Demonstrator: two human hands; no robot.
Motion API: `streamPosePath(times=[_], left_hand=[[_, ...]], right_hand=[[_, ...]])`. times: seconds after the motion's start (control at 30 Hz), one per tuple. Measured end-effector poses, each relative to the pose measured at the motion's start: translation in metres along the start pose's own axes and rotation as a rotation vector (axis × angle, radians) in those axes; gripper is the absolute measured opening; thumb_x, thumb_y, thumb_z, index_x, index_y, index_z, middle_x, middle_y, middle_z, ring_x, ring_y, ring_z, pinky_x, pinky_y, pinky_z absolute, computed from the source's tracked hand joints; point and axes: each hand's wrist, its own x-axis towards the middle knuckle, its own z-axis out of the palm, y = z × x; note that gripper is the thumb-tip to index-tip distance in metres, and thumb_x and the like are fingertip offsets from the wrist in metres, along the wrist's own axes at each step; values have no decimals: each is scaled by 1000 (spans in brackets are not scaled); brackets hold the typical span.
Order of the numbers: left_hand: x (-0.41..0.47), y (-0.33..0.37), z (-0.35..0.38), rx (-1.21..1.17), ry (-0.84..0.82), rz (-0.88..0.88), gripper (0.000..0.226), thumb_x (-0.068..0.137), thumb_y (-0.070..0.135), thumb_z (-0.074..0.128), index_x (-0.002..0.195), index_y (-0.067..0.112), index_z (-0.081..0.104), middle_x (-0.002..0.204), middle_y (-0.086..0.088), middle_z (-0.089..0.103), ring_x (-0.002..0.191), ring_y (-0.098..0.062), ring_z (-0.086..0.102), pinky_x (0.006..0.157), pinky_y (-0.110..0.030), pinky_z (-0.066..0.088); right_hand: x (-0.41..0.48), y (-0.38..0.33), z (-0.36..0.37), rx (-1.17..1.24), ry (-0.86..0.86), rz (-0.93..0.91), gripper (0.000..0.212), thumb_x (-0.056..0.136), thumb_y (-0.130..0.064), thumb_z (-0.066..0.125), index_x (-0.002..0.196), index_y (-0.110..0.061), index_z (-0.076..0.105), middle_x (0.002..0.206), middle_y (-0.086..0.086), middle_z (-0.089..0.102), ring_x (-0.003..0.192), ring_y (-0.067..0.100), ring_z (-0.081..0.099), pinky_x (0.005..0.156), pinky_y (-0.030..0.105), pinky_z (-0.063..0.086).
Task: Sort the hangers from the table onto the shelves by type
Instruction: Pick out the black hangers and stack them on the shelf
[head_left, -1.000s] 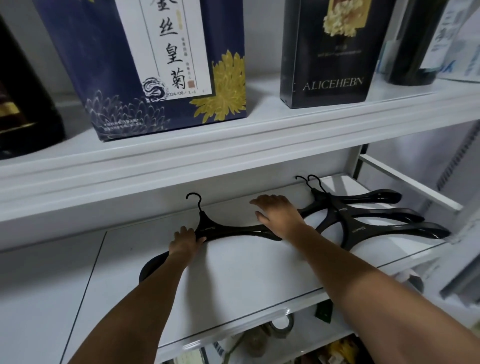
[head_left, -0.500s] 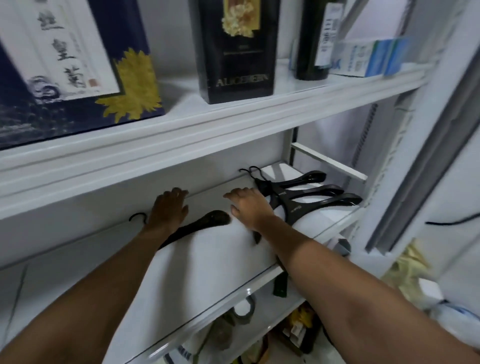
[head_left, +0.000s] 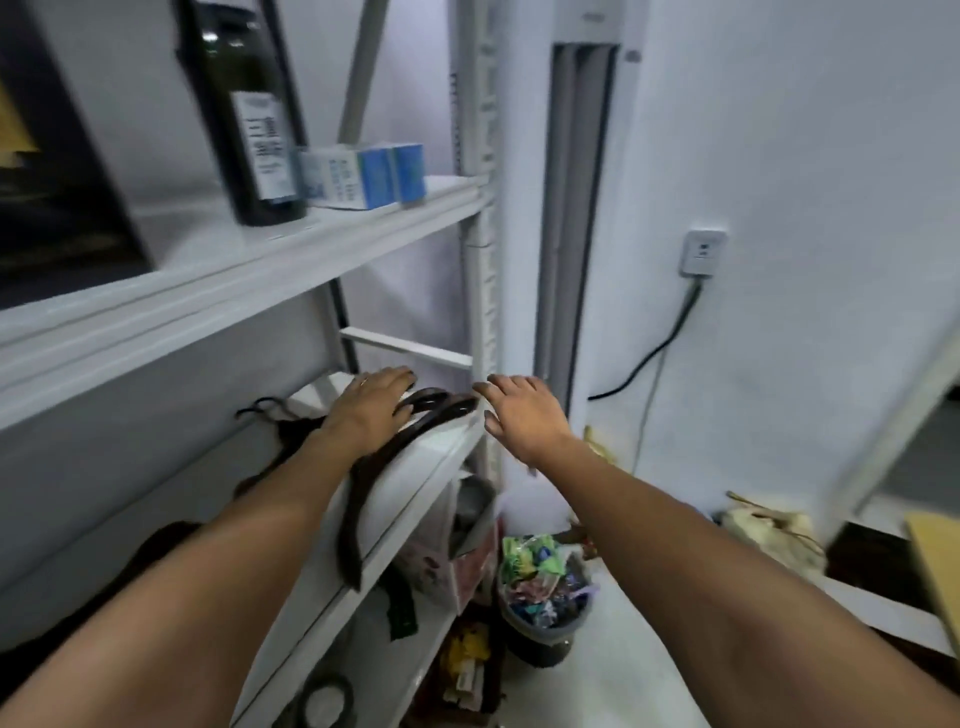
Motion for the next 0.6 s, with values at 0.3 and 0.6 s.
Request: streamPosePath(times=[0.3, 0.6], left_hand=[[94, 212, 22, -46, -29, 325, 51, 98, 30, 41, 147, 20, 29, 157, 5, 21, 143, -16, 23, 117, -33, 15], [125, 424, 41, -85, -75, 659, 51, 100, 32, 37, 148, 21, 25, 158, 3, 19, 145, -16, 20, 119, -34, 11]], right_hand=[[-119, 179, -18, -92, -32, 364, 46, 97, -28, 38, 143, -21, 38, 147, 4, 41, 129, 23, 43, 111, 35, 24], [-275, 306, -40, -151, -57, 700, 47, 98, -30, 38, 144, -21, 36, 150, 4, 37, 132, 23, 39, 111, 37, 23]])
